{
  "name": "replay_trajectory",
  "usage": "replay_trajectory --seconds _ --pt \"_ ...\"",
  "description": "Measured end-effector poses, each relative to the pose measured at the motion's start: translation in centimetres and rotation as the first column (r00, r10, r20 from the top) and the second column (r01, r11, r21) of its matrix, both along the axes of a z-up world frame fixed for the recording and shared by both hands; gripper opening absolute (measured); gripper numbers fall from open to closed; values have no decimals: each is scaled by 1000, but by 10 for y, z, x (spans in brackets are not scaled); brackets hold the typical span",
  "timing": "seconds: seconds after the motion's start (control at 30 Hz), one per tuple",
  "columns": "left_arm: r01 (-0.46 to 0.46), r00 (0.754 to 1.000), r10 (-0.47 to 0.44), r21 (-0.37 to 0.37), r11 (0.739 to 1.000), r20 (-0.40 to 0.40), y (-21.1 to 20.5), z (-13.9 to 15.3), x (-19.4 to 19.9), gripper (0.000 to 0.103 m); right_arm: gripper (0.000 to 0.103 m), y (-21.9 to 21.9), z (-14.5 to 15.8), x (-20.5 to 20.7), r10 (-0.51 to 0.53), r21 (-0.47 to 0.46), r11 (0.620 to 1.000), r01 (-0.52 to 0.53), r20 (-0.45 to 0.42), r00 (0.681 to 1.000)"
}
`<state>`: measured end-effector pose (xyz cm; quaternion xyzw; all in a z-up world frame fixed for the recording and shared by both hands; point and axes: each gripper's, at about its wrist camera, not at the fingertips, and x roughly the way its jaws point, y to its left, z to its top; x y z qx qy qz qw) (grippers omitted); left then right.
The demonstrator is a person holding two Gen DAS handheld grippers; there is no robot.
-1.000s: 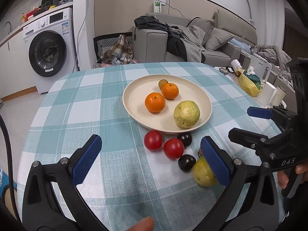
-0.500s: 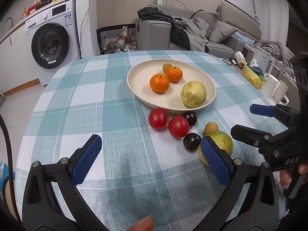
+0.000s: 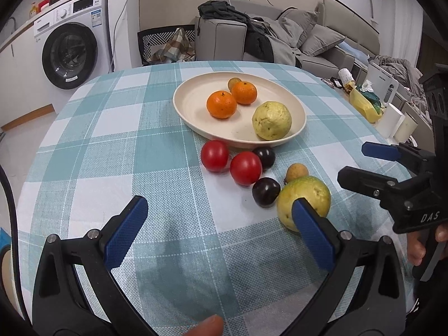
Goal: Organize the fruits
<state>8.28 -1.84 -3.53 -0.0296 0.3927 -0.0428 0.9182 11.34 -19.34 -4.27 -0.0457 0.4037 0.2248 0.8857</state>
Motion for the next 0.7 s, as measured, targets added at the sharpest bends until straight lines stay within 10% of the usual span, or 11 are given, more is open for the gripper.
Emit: replay_trajectory --seconds 0.7 --pt "54 998 -54 15 998 -30 -19 -4 -9 103 103 -3 -7 -2 96 72 993 -90 -83 992"
